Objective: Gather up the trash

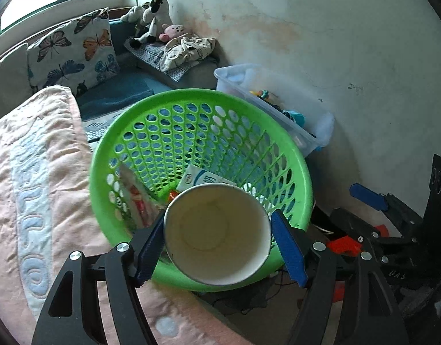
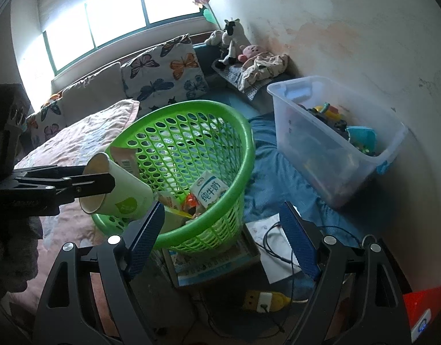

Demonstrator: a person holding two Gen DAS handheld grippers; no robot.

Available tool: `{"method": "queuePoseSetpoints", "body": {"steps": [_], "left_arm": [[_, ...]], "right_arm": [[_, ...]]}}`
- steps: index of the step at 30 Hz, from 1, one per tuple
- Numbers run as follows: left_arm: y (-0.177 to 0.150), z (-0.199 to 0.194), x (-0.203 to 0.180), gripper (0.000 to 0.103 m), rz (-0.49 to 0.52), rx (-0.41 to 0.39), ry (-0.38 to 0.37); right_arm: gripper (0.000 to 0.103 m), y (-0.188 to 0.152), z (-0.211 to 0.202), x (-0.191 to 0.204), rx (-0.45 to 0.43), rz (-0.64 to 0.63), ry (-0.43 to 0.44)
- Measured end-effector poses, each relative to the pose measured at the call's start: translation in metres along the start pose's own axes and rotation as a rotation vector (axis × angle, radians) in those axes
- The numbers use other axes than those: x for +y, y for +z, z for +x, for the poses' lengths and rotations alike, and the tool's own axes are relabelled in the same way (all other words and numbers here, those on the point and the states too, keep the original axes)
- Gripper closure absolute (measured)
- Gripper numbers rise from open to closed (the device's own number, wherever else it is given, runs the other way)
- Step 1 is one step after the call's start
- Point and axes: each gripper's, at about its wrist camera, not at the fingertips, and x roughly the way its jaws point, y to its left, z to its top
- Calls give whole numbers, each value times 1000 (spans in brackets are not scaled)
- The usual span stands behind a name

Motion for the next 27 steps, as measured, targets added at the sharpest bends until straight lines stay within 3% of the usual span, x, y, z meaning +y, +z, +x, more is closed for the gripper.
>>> {"method": "queuePoseSetpoints", "body": {"steps": [6, 11, 27], "left_arm": [[-1, 6, 0, 25, -23, 23, -38], [-3, 2, 3, 24, -29, 14, -48], [-24, -46, 16, 22, -17, -75, 46]], "right_arm": [[21, -2, 0, -1, 0, 2, 1], [21, -3, -1, 1, -2, 4, 12], [20, -9, -16, 31, -17, -21, 65]]}}
